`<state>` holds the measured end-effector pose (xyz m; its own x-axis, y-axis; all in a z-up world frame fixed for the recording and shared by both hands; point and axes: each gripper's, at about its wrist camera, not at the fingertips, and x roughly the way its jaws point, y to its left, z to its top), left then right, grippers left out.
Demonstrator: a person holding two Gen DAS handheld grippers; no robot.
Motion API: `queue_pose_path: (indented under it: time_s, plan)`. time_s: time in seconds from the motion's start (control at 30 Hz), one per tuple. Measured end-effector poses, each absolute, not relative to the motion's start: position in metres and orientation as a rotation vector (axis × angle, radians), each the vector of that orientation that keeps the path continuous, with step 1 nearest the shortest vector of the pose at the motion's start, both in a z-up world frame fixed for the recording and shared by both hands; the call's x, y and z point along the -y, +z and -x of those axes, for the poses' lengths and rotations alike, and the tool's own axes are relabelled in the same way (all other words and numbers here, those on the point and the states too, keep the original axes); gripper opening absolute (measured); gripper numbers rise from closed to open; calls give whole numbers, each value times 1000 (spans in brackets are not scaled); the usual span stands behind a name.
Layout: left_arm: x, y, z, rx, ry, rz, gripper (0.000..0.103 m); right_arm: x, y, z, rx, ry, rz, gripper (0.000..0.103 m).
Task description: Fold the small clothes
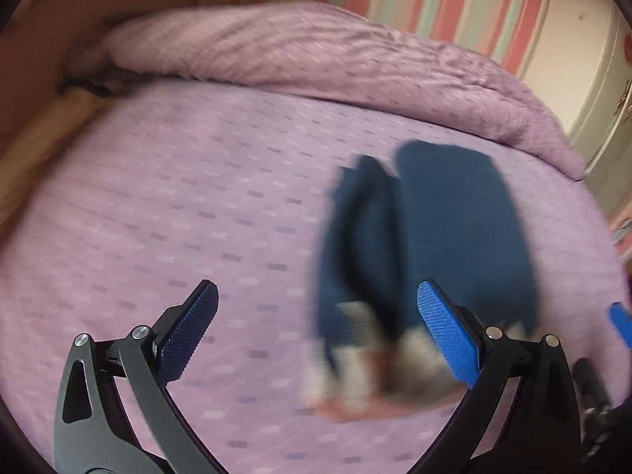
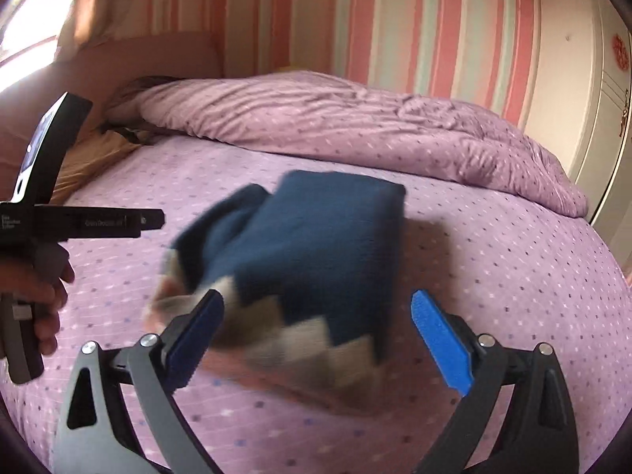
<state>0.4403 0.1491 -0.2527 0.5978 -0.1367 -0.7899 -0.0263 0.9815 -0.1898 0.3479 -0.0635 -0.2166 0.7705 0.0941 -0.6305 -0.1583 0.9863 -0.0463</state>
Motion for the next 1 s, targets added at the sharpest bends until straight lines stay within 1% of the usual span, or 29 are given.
queue_pose_path:
  time_s: [0.07, 0.2, 0.4, 0.47, 0.5, 0.53, 0.57, 0.6, 0.77, 0.83, 1.0]
  plan:
    - [-134, -259, -447, -940, -123, 244, 100, 77, -217, -359, -682, 126, 113, 96]
    - [-91, -284, -459, -977, -172, 179, 100, 87, -217, -372, -684, 126, 122, 96]
    - [-87, -313, -465, -1024, -127, 180, 99, 91, -224, -386, -700, 148, 116, 96]
    - [-85, -314, -464, -1022, -154, 175, 83, 96, -234, -394, -726, 143, 103, 96]
    - [-83, -315, -462, -1028, -186, 187, 67, 98, -238, -397, -735, 138, 94, 96]
    - [-81, -312, -463, -1020, -193, 188, 46, 101, -243, -398, -743, 126, 85, 96]
    - [-77, -310, -461, -1015, -215, 187, 36, 104, -248, -400, -754, 115, 76, 96]
    - [-73, -307, -461, -1014, -218, 182, 29, 106, -251, -401, -761, 107, 71, 96]
    - [-83, -308, -465, -1025, -239, 282, 23, 114, -258, -401, -767, 106, 47, 96]
    - [-80, -305, -460, -1007, -261, 255, 17, 117, -258, -401, -765, 102, 42, 96]
    - [-77, -292, -454, -964, -261, 236, 14, 122, -261, -402, -770, 92, 37, 96]
